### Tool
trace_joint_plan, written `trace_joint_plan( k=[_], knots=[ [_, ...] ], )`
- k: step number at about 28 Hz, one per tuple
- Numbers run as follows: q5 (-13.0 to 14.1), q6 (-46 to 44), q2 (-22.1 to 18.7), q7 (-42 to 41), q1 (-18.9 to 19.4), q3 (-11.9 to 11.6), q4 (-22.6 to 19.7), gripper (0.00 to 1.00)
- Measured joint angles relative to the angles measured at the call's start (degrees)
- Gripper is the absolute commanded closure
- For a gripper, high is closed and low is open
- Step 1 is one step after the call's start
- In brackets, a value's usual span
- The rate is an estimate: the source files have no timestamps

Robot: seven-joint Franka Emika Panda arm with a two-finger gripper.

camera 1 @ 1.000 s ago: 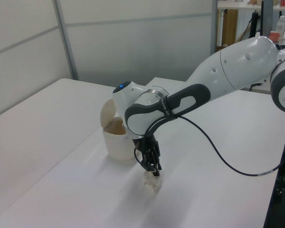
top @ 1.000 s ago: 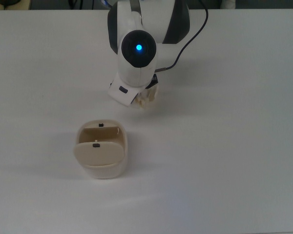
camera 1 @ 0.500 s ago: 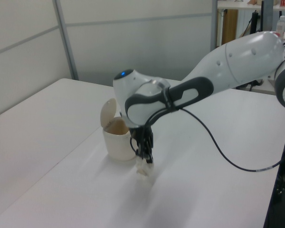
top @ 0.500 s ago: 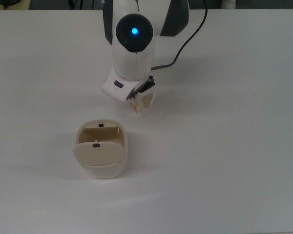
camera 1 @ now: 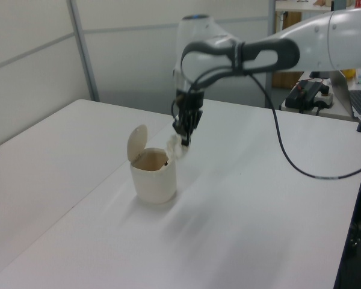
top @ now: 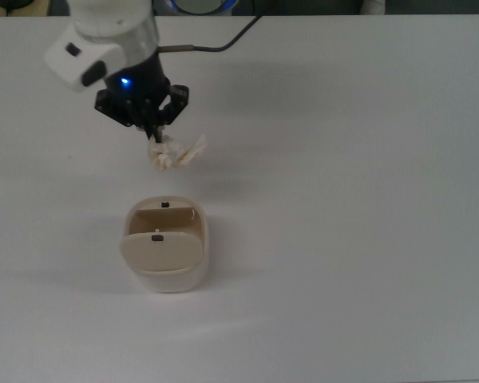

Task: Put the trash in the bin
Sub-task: 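Carry the tissue over the cream bin's opening and lower it, then open the gripper to drop the tissue into the bin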

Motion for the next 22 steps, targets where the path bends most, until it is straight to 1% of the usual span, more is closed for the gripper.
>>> trace_joint_plan(
  k=[2,4,8,10,11,12,13,17,22],
  knots=[
    [2.49,3.01,0.03,-0.67,-1.39,-0.01,0.28,1.00],
    [4.02,6.56,0.45,-0.95,-2.05,-0.01,0.25,1.00],
    [4.52,11.41,2.36,-0.92,-1.76,0.36,0.20,0.99],
    [4.53,13.91,3.93,-0.86,-1.48,0.71,0.20,0.66],
    [4.53,14.63,4.53,-0.84,-1.34,0.80,0.20,0.42],
    [4.53,15.11,5.11,-0.82,-1.19,0.84,0.20,0.10],
    [4.53,15.54,5.65,-0.82,-1.02,0.86,0.20,0.00],
    [4.53,16.11,6.92,-0.82,-0.29,0.94,0.25,0.00],
    [4.53,16.12,6.65,-0.80,0.46,0.96,0.54,0.00]
  ],
)
